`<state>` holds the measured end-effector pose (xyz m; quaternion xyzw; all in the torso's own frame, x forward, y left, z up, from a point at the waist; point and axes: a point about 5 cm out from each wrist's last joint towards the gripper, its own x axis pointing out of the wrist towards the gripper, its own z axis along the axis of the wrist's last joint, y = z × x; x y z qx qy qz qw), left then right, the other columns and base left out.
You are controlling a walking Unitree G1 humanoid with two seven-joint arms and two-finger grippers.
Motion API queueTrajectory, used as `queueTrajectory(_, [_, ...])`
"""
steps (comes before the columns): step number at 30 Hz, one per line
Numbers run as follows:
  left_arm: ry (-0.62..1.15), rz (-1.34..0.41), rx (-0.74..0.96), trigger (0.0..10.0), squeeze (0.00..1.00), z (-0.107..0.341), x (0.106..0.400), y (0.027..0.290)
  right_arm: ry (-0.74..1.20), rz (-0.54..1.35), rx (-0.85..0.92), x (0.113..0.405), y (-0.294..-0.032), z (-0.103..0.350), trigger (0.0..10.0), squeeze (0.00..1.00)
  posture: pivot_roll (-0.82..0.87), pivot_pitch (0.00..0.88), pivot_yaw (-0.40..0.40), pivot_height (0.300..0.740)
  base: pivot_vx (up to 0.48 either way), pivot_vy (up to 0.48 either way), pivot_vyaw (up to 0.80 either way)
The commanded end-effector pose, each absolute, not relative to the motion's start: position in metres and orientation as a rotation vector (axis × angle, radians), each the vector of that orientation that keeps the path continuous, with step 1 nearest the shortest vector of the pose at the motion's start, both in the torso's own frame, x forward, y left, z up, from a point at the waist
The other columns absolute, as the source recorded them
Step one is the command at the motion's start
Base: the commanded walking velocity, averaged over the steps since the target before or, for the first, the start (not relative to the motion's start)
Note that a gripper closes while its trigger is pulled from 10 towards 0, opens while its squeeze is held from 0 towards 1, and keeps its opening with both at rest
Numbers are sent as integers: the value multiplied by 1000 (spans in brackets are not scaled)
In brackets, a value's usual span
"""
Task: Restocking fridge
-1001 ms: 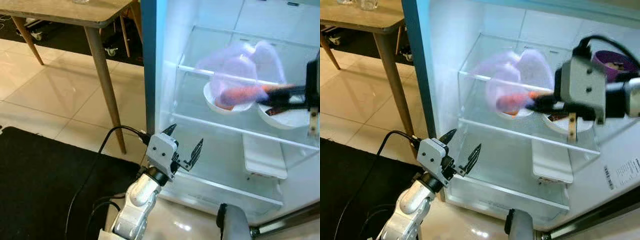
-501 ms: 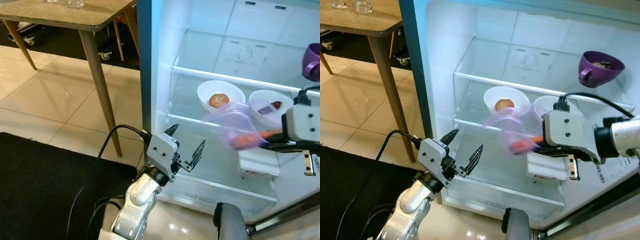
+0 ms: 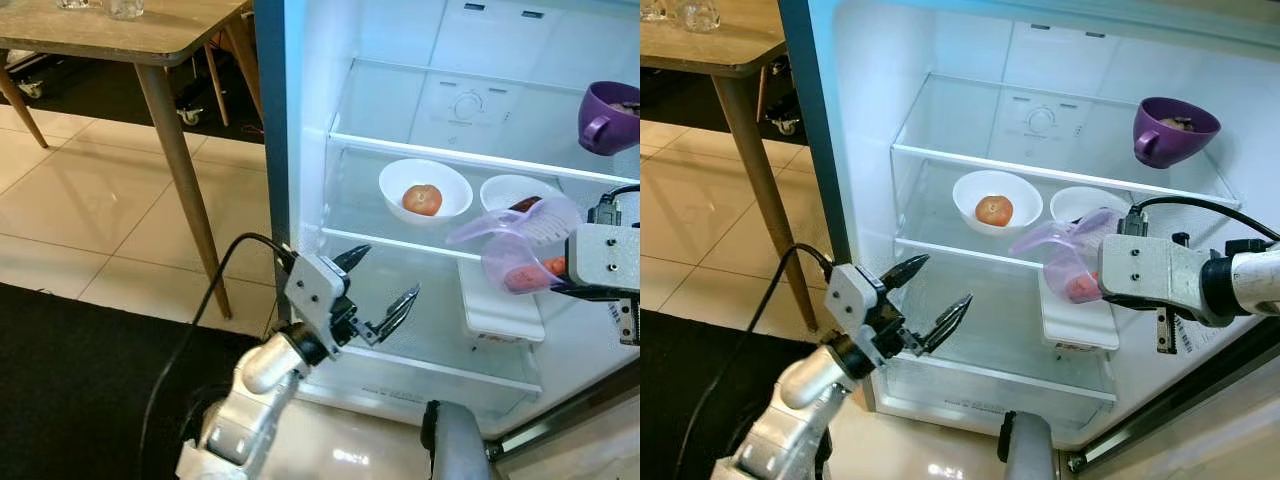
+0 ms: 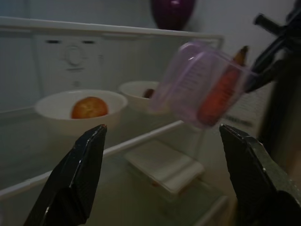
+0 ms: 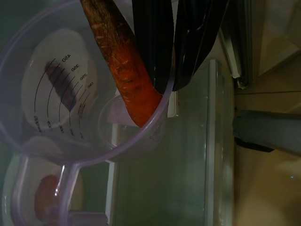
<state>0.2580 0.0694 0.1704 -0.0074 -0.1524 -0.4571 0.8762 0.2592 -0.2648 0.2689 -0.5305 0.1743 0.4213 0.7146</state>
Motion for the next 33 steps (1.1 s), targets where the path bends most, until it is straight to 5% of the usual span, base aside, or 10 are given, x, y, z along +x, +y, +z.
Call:
queueTrajectory(1, [-329,-1004,2,10000,0,178,258,73,418,947,-1203,257,-269,268,0,0,-28,96,-16,369,0,0,0])
queueTrajectory(33, [-171,-1335,198,10000,0,158,229,73,385,1416,-1308,234,-216,239,0,0,-29,89,-3,369,0,0,0])
